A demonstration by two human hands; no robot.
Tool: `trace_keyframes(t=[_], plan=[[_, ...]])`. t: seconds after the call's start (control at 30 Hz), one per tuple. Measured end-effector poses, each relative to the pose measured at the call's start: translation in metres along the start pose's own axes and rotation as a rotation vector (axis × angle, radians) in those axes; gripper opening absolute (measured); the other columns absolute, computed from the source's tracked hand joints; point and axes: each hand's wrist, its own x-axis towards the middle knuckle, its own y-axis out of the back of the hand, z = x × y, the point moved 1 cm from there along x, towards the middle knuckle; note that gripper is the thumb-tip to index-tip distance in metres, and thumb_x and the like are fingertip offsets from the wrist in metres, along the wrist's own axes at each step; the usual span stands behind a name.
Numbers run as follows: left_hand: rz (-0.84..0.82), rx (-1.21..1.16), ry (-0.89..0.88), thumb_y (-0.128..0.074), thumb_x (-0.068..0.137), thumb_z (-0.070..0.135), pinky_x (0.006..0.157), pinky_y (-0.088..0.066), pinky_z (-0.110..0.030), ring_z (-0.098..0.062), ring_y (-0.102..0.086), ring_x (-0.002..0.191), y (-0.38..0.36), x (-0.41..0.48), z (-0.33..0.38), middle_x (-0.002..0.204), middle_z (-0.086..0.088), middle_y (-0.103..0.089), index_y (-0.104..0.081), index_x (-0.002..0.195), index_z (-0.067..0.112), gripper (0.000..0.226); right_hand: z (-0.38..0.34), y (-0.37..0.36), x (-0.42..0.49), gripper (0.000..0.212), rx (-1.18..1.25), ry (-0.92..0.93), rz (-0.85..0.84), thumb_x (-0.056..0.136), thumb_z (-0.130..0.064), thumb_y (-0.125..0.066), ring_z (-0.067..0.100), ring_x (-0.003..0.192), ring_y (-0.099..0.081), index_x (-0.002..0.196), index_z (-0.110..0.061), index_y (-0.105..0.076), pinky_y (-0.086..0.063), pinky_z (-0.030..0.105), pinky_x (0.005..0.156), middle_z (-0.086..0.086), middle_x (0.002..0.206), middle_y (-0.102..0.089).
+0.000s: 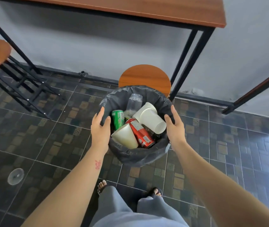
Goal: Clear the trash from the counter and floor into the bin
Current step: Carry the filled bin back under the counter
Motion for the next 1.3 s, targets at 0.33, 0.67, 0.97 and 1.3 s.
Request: trace_keyframes(t=[0.33,0.67,0.97,1.3], plan=[[-0.185,0.066,-0.039,-0.053,0.101,0.022,0.118,-0.028,-0.046,-0.019,-0.031,0.145,-0.163,-0.047,0.017,0.159,0.003,-0.032,-0.047,0.145,0.04,0.048,0.028,0.155,0.053,0.047,0.033,-0.031,0.181,0.1,-0.034,-0.049,0.013,0.136,-0.041,0.144,-0.045,-0.039,-0.034,0.036,0.11,-0.014,0.147,-0.046],[-0.334,0.125,-0.052,-0.052,0.102,0.023,0.117,-0.027,-0.044,-0.021,-0.029,0.147,-0.339,-0.023,0.043,0.16,0.001,-0.03,-0.045,0.146,0.038,0.047,0.034,0.268,0.161,0.046,0.056,-0.089,0.315,0.1,-0.033,-0.049,0.013,0.137,-0.039,0.144,-0.044,-0.041,-0.033,0.038,0.112,-0.013,0.148,-0.045],[-0.33,0.175,-0.001,-0.049,0.103,0.026,0.116,-0.027,-0.041,-0.02,-0.027,0.147,-0.47,0.01,0.063,0.161,0.002,-0.028,-0.044,0.147,0.041,0.047,0.028,0.335,0.277,0.043,0.069,-0.135,0.338,0.099,-0.032,-0.049,0.011,0.137,-0.039,0.141,-0.045,-0.045,-0.03,0.04,0.116,-0.015,0.147,-0.045],[-0.124,0.127,0.165,-0.047,0.104,0.026,0.12,-0.024,-0.04,-0.014,-0.03,0.146,-0.583,0.031,0.03,0.16,0.005,-0.029,-0.047,0.143,0.045,0.044,0.058,0.378,0.417,0.04,0.024,-0.248,0.159,0.1,-0.034,-0.048,0.011,0.136,-0.04,0.135,-0.053,-0.048,-0.029,0.039,0.116,-0.018,0.145,-0.046]])
